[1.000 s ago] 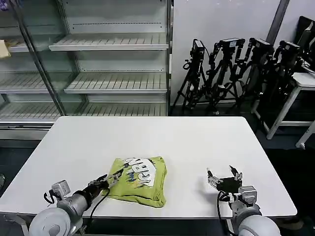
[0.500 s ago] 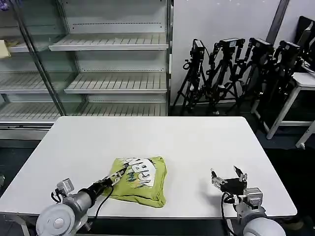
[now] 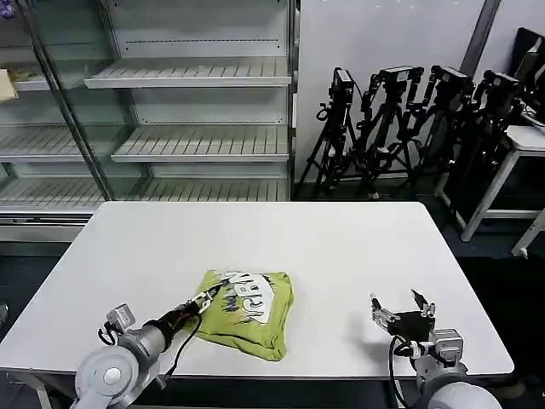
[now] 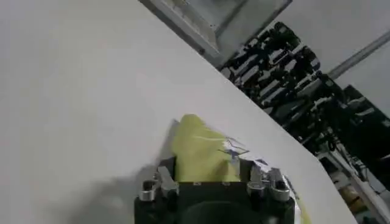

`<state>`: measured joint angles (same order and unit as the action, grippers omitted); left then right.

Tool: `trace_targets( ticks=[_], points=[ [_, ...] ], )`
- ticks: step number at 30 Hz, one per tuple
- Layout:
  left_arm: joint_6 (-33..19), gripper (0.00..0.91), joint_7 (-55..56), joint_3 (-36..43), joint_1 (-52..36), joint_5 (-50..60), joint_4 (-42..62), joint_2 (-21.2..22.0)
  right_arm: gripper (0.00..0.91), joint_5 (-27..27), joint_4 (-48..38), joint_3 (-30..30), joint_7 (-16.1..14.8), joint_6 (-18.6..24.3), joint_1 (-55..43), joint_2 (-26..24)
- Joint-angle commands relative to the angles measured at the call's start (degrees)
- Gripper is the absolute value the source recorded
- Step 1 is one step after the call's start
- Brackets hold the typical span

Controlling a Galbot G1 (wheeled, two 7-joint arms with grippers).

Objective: Fold and organize the clothes.

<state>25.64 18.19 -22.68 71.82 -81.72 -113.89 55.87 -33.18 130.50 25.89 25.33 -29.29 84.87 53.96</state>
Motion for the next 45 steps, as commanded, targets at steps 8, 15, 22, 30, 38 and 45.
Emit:
trace_targets(
  ticks=[8, 15, 22, 30, 38, 45],
  points=[
    [-0.83, 0.101, -0.67, 0.67, -1.14, -1.10, 1.44, 0.90, 0.907, 0.07, 0.35, 0.23, 0.25, -0.17, 0.40, 0.03],
    [-0.97, 0.091, -0.94, 0.59, -1.14, -1.88, 1.34, 1.27, 0.907, -0.12, 0.58, 0.69, 0.36, -0.29, 0.38, -0.48],
    [-0.98, 0.081, -0.87, -2.81, 0.13, -3.40, 0.21, 0.03, 0.907, -0.45, 0.74, 1.11, 0.34, -0.33, 0.33, -0.57],
    [0.03, 0.060, -1.38, -17.61, 6.89, -4.80, -2.29, -6.05, 0.907, -1.46, -0.24, -0.65, 0.36, -0.33, -3.15, -0.83],
    [3.58, 0.050, -4.73, -38.14, 15.39, -3.45, 0.19, -13.02, 0.907, -1.97, -2.15, -3.61, 0.00, -0.10, -7.14, -0.06],
    [5.70, 0.040, -7.46, -48.17, 13.48, 3.03, 1.24, -22.68, 0.907, -2.17, -3.59, -5.70, -0.24, 0.24, -9.93, 0.62]
  ],
)
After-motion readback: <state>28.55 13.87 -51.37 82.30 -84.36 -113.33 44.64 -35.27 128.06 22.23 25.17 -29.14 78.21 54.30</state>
